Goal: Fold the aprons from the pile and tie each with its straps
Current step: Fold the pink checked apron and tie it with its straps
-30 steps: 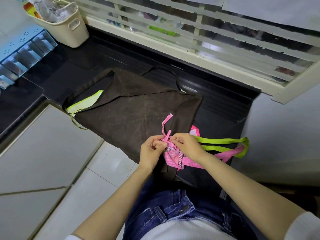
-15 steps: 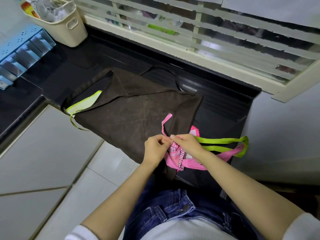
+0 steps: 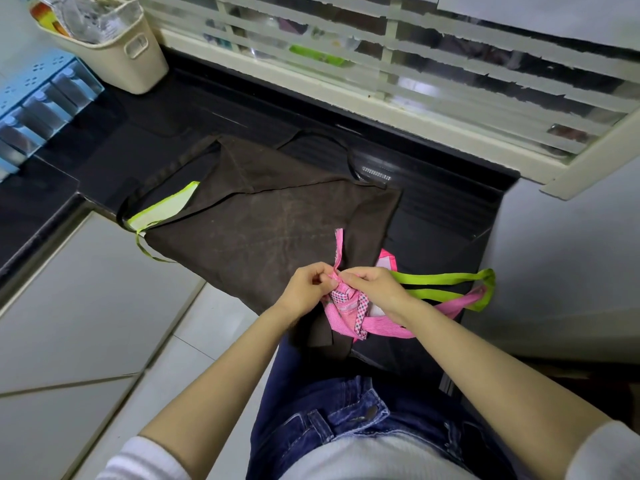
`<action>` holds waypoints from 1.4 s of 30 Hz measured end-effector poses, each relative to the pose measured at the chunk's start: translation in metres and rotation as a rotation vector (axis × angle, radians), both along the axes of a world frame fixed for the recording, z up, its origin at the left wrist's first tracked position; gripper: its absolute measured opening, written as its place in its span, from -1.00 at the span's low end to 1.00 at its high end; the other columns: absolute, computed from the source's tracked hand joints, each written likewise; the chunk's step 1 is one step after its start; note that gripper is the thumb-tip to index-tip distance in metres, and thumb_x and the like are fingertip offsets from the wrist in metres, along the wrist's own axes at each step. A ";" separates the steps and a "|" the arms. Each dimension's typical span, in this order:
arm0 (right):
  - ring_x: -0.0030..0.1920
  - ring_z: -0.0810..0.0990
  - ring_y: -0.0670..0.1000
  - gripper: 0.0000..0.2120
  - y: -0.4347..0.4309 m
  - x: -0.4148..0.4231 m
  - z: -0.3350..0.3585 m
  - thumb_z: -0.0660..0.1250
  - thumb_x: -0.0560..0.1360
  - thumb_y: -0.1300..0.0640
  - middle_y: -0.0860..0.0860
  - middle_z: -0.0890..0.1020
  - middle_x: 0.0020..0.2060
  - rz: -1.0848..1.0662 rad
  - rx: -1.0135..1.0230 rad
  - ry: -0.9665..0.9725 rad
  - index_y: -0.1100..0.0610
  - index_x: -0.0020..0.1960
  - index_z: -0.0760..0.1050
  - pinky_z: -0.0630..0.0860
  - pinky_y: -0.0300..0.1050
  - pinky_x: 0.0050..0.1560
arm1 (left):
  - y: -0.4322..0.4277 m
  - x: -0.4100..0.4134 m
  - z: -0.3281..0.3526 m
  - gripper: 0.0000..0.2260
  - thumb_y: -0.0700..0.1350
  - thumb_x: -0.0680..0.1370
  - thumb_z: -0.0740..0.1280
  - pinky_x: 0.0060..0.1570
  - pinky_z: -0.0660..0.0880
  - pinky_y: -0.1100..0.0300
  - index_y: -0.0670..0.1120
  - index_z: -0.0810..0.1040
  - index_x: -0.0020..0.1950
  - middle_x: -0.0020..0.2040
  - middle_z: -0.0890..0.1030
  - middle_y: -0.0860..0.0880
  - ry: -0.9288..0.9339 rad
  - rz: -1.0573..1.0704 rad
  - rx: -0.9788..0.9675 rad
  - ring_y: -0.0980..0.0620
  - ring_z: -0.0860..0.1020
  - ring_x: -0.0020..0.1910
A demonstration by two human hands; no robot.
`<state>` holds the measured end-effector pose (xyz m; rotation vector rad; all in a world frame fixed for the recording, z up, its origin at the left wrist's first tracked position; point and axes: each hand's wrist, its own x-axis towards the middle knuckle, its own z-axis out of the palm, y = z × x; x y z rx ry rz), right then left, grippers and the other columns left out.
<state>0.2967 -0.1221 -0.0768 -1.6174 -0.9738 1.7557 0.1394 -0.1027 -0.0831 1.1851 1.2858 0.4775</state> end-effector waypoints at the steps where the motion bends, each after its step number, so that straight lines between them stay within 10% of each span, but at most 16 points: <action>1: 0.01 0.60 -0.15 -0.78 0.000 0.002 0.001 0.32 0.52 0.22 0.00 0.65 -0.02 0.040 0.030 -0.027 0.22 0.15 0.58 0.52 -0.40 -0.03 | 0.002 -0.001 0.001 -0.78 -0.38 0.56 0.24 -0.34 0.44 0.38 -0.09 0.51 -0.18 -0.32 0.46 -0.06 -0.016 -0.021 -0.031 0.17 0.45 -0.37; 8: -0.29 0.59 -0.29 -0.86 0.010 0.009 0.003 0.43 0.42 0.31 -0.11 0.66 -0.31 0.251 0.175 -0.182 0.26 -0.03 0.65 0.48 -0.45 -0.20 | 0.003 -0.005 0.007 -0.83 -0.30 0.60 0.20 -0.11 0.42 0.31 -0.10 0.53 -0.08 -0.20 0.56 0.00 -0.161 -0.077 -0.216 0.15 0.50 -0.23; 13: -0.20 0.66 0.06 -0.87 0.009 0.005 -0.003 0.48 0.35 0.35 0.18 0.68 -0.22 0.189 0.285 -0.339 0.29 -0.11 0.61 0.60 -0.11 -0.09 | -0.002 -0.002 0.004 -0.78 -0.42 0.46 0.36 -0.11 0.49 0.37 -0.12 0.53 -0.04 -0.26 0.48 -0.01 -0.144 -0.052 -0.169 0.12 0.49 -0.24; 19: -0.32 0.55 -0.13 -0.80 0.002 -0.001 -0.001 0.48 0.37 0.30 -0.10 0.54 -0.36 0.217 0.451 -0.434 0.12 -0.19 0.47 0.54 -0.27 -0.24 | -0.003 0.000 0.004 -0.84 -0.38 0.49 0.32 -0.04 0.52 0.22 -0.14 0.53 -0.03 -0.20 0.59 -0.08 -0.054 0.006 -0.156 0.06 0.55 -0.20; 31: -0.27 0.52 -0.16 -0.84 -0.007 -0.005 -0.005 0.46 0.42 0.17 -0.18 0.48 -0.28 0.255 0.529 -0.520 0.08 -0.20 0.47 0.57 0.05 -0.20 | 0.007 -0.013 0.008 -0.82 -0.26 0.61 0.19 -0.21 0.56 0.33 -0.23 0.58 -0.08 -0.30 0.61 -0.03 -0.012 -0.135 -0.306 0.14 0.58 -0.33; 42: -0.32 0.53 -0.06 -0.84 -0.001 0.000 -0.004 0.44 0.44 0.13 -0.16 0.48 -0.36 0.214 0.442 -0.544 0.15 -0.21 0.49 0.48 -0.08 -0.26 | -0.002 0.003 0.013 -0.92 -0.22 0.52 0.31 -0.14 0.53 0.19 -0.16 0.58 -0.15 -0.24 0.62 -0.08 0.363 -0.088 0.162 0.06 0.56 -0.30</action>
